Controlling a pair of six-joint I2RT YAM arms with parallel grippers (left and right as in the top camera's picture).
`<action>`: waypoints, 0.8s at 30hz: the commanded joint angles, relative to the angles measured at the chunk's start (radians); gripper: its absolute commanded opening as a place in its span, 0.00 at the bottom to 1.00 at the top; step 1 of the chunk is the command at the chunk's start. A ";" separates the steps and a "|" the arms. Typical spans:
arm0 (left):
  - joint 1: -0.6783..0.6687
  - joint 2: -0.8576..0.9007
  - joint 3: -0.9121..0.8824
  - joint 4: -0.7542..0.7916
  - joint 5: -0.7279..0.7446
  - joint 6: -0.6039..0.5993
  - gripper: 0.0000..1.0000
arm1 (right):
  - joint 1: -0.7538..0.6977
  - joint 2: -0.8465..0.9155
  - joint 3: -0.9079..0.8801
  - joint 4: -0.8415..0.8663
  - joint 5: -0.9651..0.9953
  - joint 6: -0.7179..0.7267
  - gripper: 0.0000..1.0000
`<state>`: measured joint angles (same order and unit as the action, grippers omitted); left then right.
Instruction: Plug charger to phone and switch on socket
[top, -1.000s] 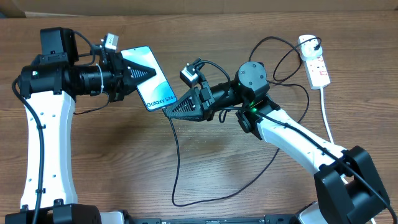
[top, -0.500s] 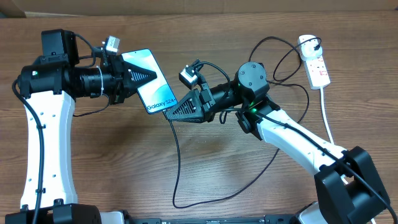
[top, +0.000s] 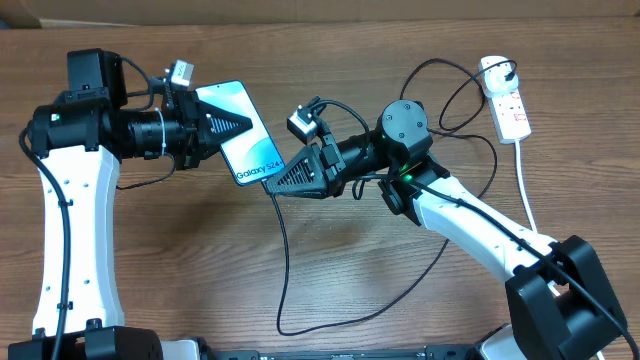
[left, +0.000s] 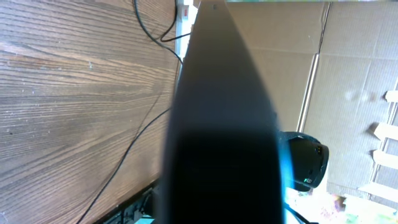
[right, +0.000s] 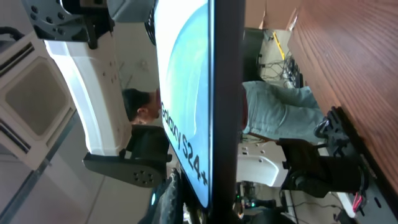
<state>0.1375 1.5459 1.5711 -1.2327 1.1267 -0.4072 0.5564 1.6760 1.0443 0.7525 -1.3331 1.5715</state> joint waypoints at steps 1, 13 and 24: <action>-0.013 -0.009 0.008 -0.015 0.023 0.026 0.04 | -0.015 -0.011 0.011 0.002 0.108 -0.009 0.21; -0.012 -0.009 0.008 0.086 -0.217 -0.046 0.04 | -0.015 -0.011 0.011 -0.055 0.109 -0.064 0.85; -0.021 -0.009 0.008 0.134 -0.576 0.013 0.04 | -0.051 -0.011 0.011 -0.692 0.435 -0.535 1.00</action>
<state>0.1307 1.5459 1.5711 -1.1030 0.6609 -0.4374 0.5312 1.6764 1.0485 0.1211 -1.0485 1.2152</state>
